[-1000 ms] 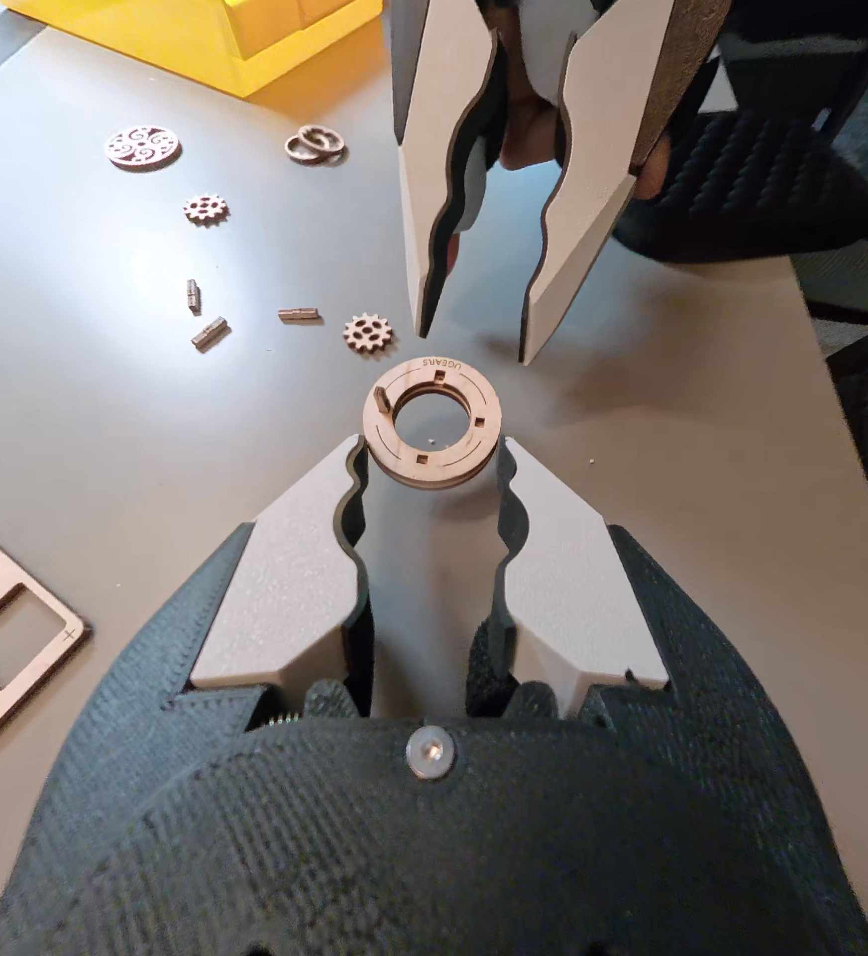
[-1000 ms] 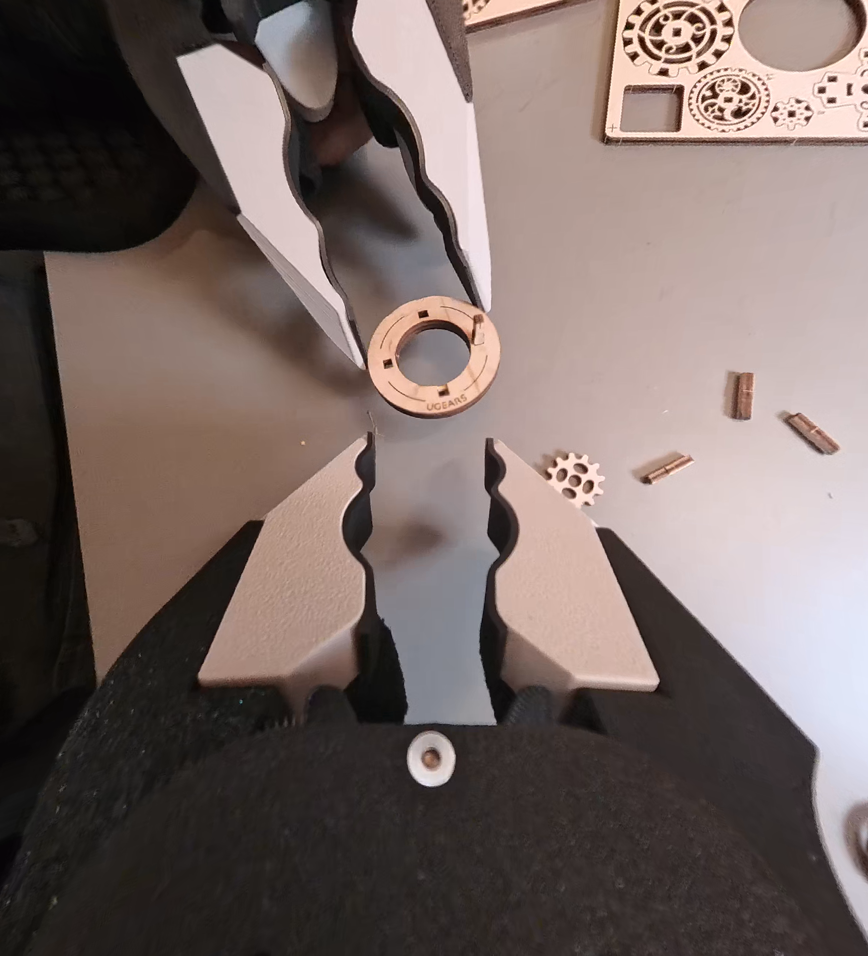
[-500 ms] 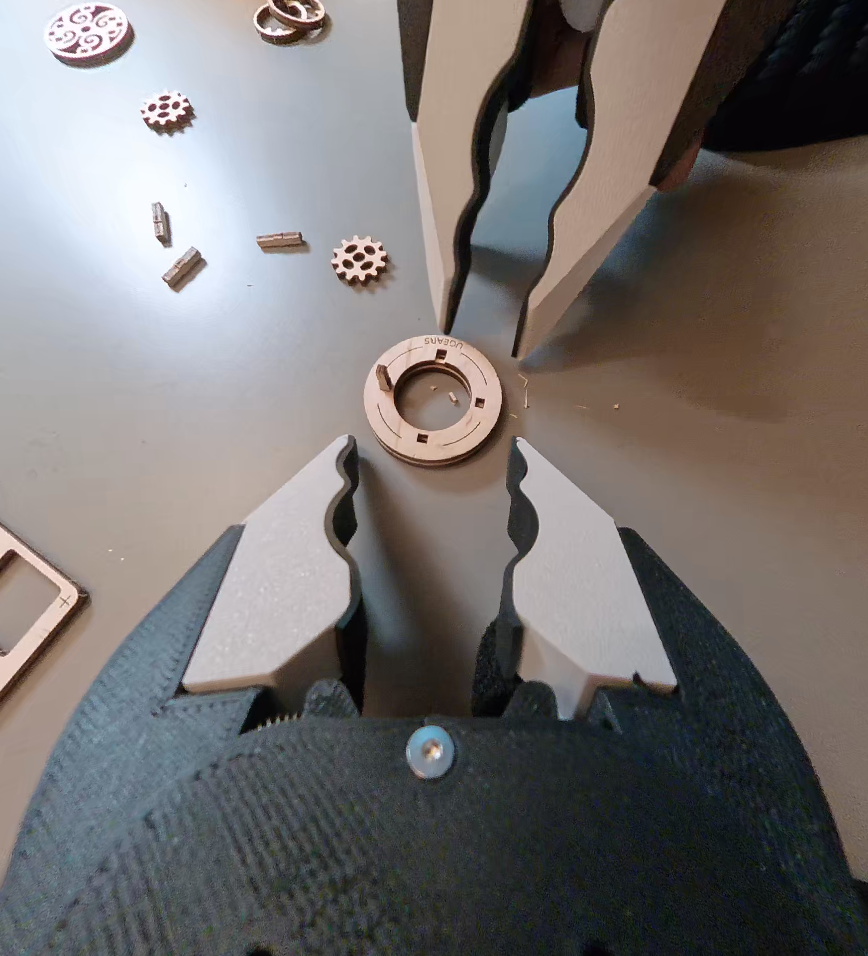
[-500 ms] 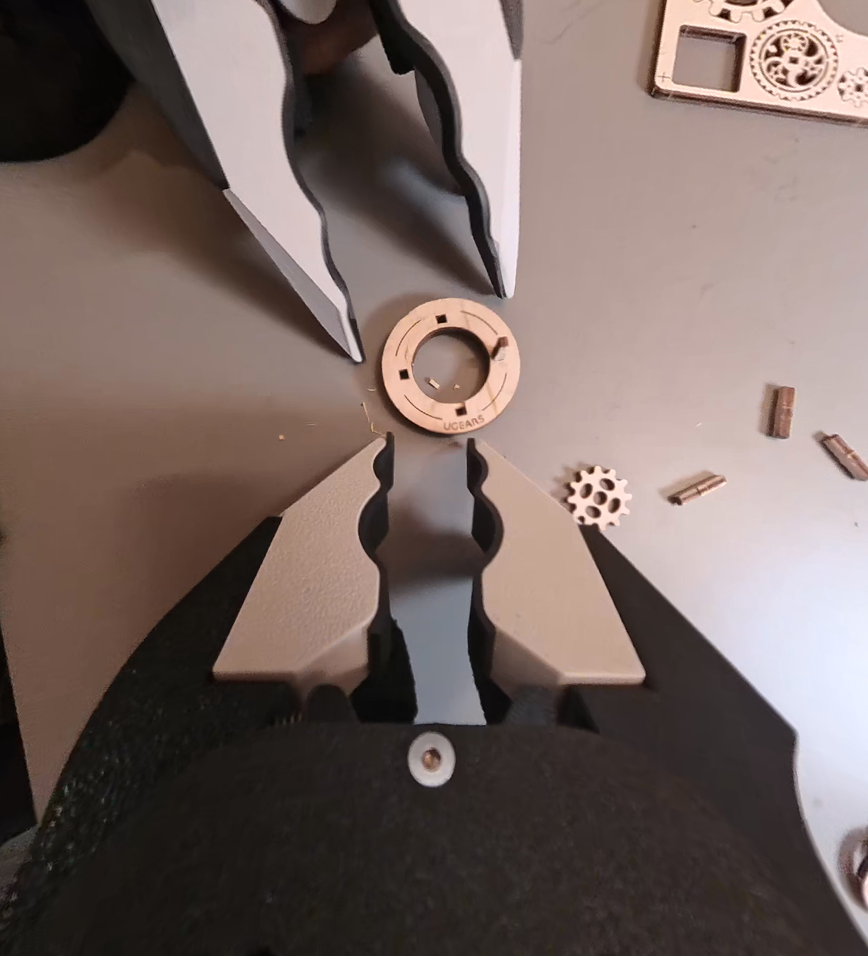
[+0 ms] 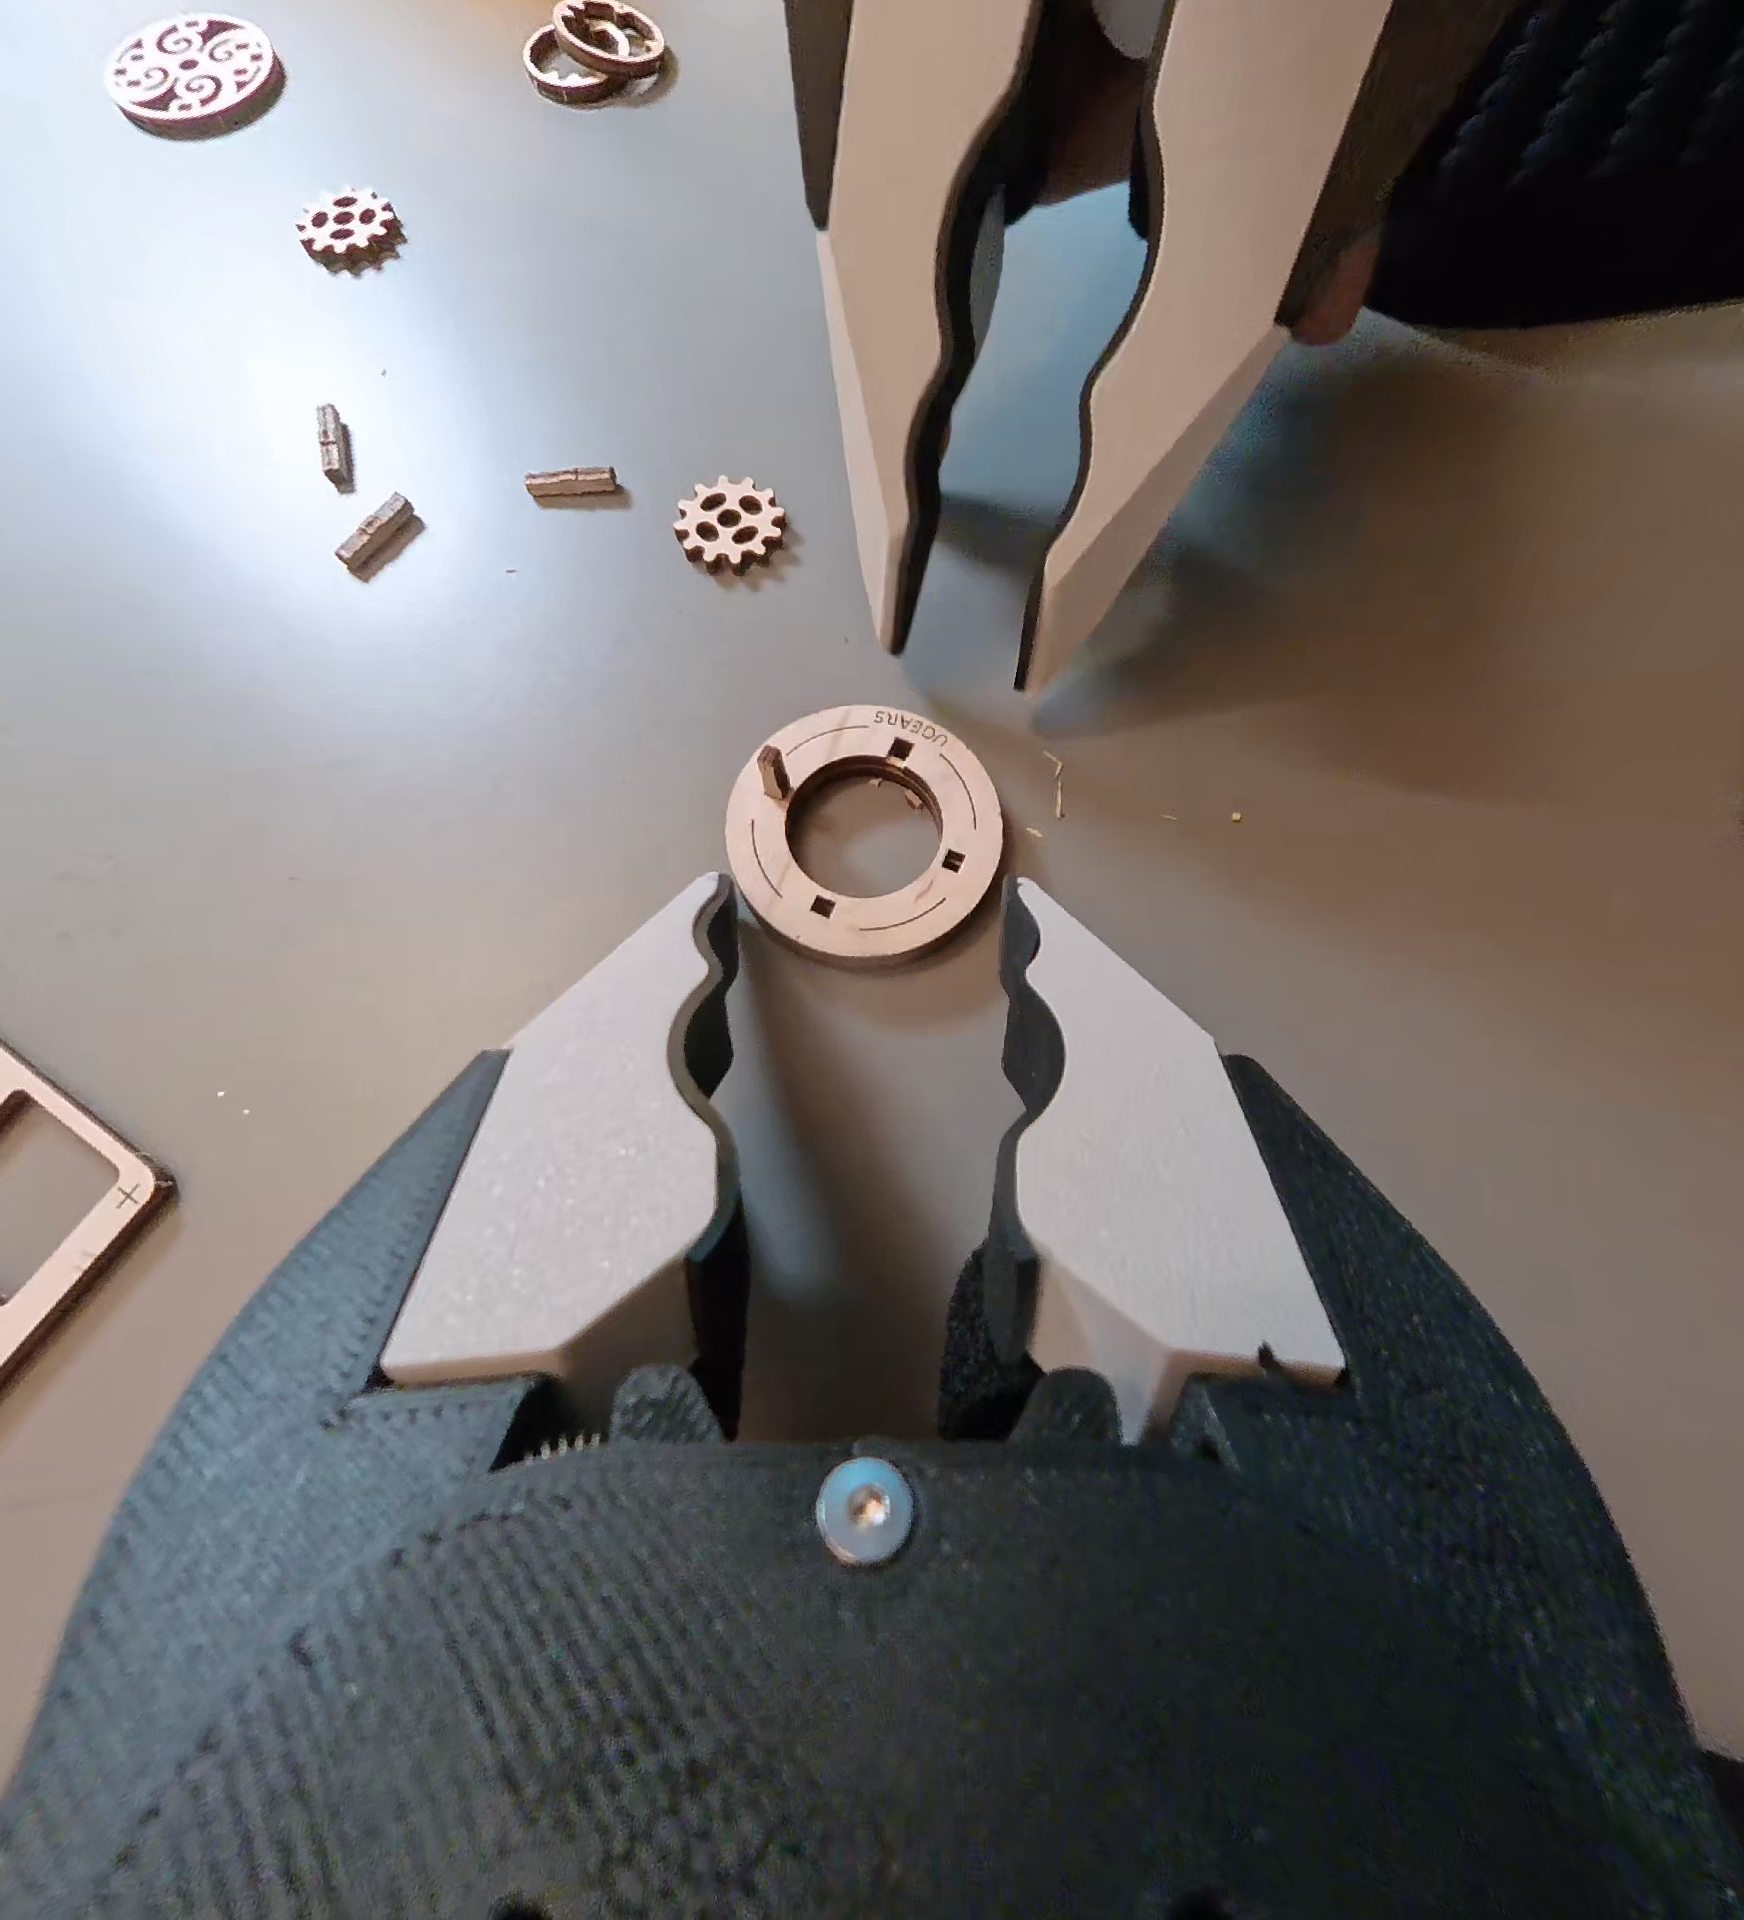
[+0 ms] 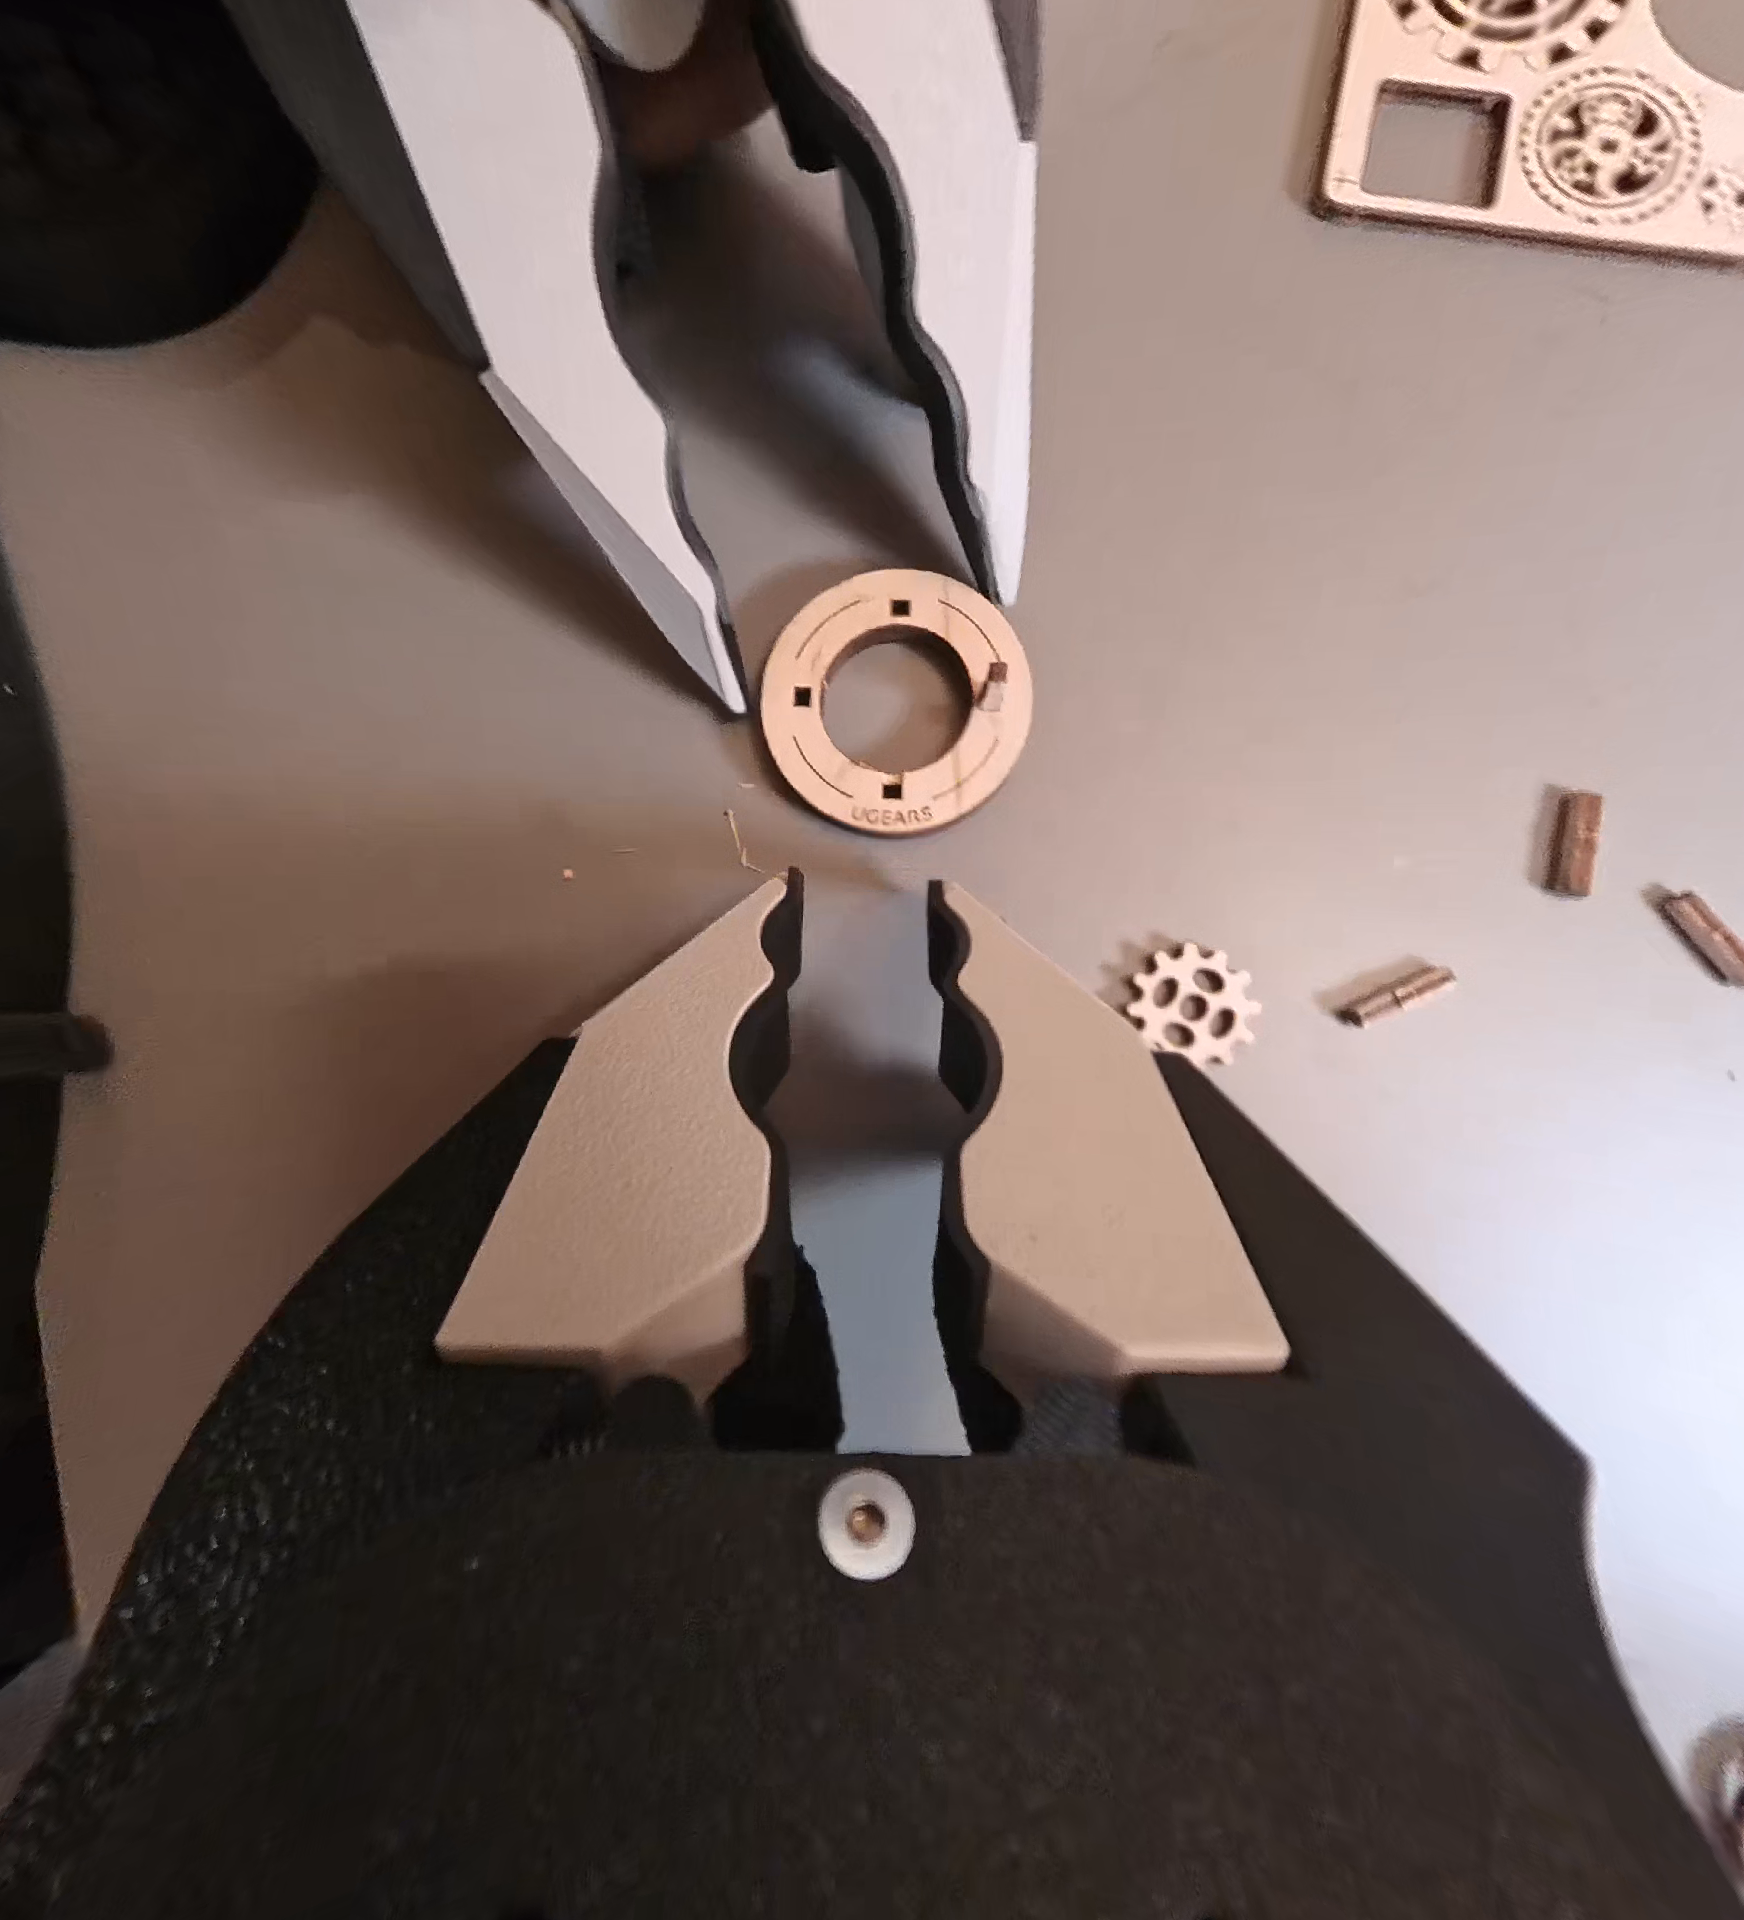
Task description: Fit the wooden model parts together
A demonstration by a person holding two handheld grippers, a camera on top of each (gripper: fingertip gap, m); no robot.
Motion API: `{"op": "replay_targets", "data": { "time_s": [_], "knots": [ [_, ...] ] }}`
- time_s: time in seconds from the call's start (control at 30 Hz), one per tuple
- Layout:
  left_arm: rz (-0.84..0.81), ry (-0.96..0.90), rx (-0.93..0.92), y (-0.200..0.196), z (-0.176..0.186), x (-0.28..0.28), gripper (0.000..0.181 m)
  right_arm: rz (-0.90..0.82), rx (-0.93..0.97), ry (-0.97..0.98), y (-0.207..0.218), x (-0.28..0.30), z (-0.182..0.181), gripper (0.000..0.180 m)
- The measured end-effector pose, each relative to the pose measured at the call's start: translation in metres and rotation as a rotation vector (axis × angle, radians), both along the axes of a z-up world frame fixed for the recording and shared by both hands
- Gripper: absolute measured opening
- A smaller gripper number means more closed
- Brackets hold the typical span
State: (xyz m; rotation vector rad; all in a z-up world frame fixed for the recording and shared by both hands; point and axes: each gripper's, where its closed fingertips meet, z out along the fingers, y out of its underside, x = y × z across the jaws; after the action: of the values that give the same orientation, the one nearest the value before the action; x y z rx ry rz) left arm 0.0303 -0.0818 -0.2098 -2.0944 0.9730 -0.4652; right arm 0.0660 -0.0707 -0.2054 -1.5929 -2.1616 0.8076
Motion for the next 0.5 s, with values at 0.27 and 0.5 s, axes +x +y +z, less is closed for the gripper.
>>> {"op": "replay_targets", "data": {
  "time_s": [0.27, 0.5],
  "knots": [
    [-0.015, 0.01, -0.013, -0.005, 0.0, 0.0, 0.046, -0.068, 0.058, 0.039, -0.002, -0.012, -0.002, 0.044],
    [-0.026, 0.018, -0.047, -0.016, 0.001, -0.003, 0.043, 0.102, 0.104, 0.009, -0.008, -0.022, -0.005, 0.045]
  ]
}}
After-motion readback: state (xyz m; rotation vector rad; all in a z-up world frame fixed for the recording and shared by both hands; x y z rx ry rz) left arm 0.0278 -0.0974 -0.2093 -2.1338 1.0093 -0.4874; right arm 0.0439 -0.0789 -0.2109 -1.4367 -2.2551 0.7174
